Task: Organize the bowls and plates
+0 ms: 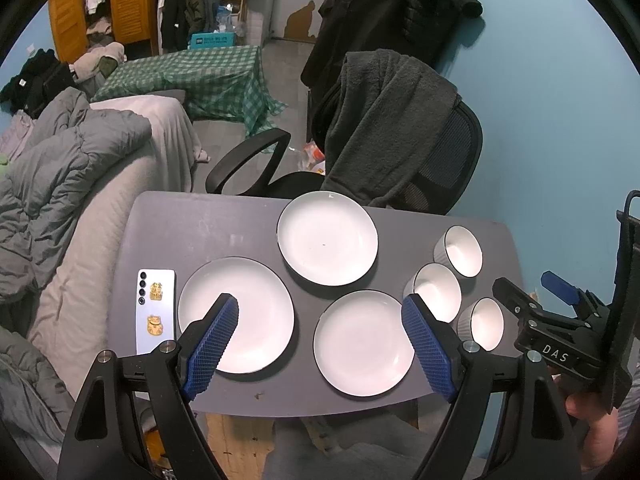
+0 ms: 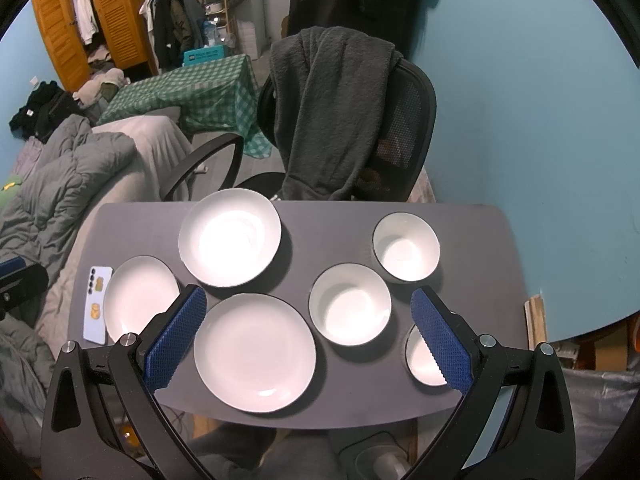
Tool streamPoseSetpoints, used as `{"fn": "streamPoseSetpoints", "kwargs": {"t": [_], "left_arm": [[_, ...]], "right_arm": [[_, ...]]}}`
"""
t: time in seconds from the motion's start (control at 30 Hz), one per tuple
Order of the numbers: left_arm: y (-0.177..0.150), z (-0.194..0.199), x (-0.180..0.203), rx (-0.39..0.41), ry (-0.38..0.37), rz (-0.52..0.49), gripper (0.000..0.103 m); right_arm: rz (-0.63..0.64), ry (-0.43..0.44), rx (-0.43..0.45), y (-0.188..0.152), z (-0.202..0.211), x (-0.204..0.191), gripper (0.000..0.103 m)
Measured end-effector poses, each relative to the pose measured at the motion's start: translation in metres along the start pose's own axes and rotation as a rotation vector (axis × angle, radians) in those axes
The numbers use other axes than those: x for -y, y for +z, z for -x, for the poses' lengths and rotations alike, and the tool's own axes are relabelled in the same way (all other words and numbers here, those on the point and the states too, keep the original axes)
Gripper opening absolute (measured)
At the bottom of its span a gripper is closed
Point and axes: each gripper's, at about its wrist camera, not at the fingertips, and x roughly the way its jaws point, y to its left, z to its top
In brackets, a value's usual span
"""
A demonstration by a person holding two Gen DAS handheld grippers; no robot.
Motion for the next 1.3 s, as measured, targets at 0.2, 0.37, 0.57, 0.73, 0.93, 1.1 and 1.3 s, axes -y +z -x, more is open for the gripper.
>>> {"fn": "streamPoseSetpoints", "kwargs": {"t": [0.2,0.37,0.57,0.73,0.93,1.1,1.3], "left_arm": [[-0.001,-0.001,-0.004,-0.004,-0.003,0.006,0.085],[-0.001,-0.001,-0.007,-0.008,-0.004,0.01,0.085],[0.0,-0.001,-0.012,-0.008,-0.005,0.017,0.085],[0.0,-0.002,-0.017,-0.008,-0.007,0.025,0.085],[0.0,-0.005,-0.028,-0.012,-0.009,0.042,0.085],[-0.002,-0.009,-0.042,-0.013,0.005,0.054,0.085],[-0.009,-0.019,-0.068,-0.026,0.03,0.077,0.085]], "right_arm": [[0.001,0.001,-0.002,0.0,0.0,0.0,0.1],[0.005,0.001,-0.006,-0.002,-0.002,-0.013,0.1],[0.004,0.004,-0.007,-0.001,-0.003,-0.014,0.1],[0.007,0.005,-0.009,-0.001,-0.005,-0.016,0.1],[0.02,0.007,-0.012,0.0,-0.007,-0.029,0.1],[0.032,0.012,-0.02,0.004,-0.011,-0.033,0.1],[0.058,0.042,-0.034,0.007,-0.021,-0.045,0.1]]}}
